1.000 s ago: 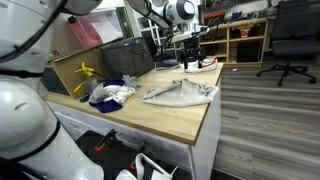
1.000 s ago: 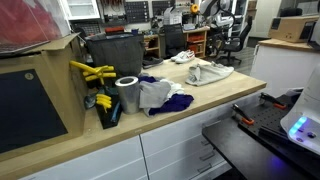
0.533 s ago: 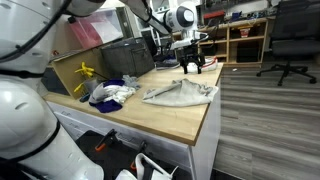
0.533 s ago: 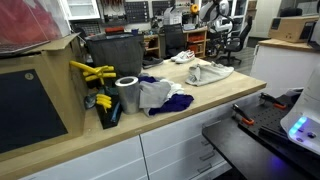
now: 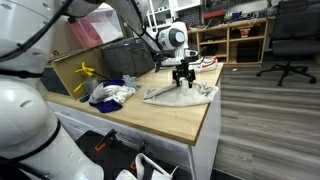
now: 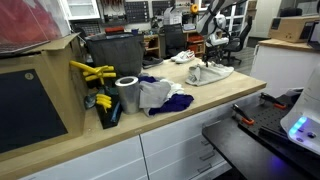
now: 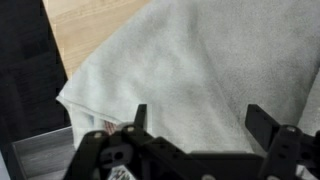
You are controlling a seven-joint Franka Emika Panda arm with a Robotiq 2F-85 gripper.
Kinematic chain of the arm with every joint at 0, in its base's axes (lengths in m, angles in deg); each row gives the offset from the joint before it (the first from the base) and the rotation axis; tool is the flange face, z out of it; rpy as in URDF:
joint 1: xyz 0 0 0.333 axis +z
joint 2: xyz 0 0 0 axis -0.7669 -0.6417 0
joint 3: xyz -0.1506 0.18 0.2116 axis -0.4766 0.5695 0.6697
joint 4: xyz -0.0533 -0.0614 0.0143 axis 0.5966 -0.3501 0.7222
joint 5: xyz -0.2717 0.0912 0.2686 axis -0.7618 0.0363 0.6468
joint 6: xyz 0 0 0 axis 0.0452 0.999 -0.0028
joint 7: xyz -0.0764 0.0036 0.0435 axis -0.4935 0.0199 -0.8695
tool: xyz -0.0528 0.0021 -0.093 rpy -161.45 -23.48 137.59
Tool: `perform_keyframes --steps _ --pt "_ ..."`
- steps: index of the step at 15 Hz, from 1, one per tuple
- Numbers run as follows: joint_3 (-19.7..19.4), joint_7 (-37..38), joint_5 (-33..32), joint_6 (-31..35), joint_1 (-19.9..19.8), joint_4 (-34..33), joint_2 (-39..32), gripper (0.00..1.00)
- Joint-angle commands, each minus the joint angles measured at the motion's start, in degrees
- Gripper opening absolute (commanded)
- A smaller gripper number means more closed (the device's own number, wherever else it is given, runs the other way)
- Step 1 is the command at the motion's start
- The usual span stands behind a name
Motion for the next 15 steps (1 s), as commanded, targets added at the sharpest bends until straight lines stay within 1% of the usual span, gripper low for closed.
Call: perform_keyframes --steps 1,2,3,4,5,7,8,9,12,15 --pt "0.5 0.9 0.7 8.3 1.7 9.0 3.6 0.74" --pt "0.6 0.9 0.8 10.2 2.1 10.4 3.9 0.73" --pt "0.8 0.8 0.8 12.0 2.6 11.6 4.3 0.7" --pt "1.0 0.7 0.9 13.3 2.8 12.6 4.5 0.63" --pt "1.0 0.6 0.7 14.2 3.2 13.5 4.9 0.53" --pt "1.1 0.3 0.8 15.4 3.4 15.3 6.1 0.37" --pt "1.1 0.3 0.8 15.2 3.5 15.8 6.7 0.31" --pt "1.2 0.2 0.9 14.8 3.5 16.4 7.3 0.22" --pt "1.0 0.1 0.8 14.2 3.3 17.7 8.4 0.01" --pt "0.7 -0.2 0.5 15.1 2.9 19.1 8.6 0.0"
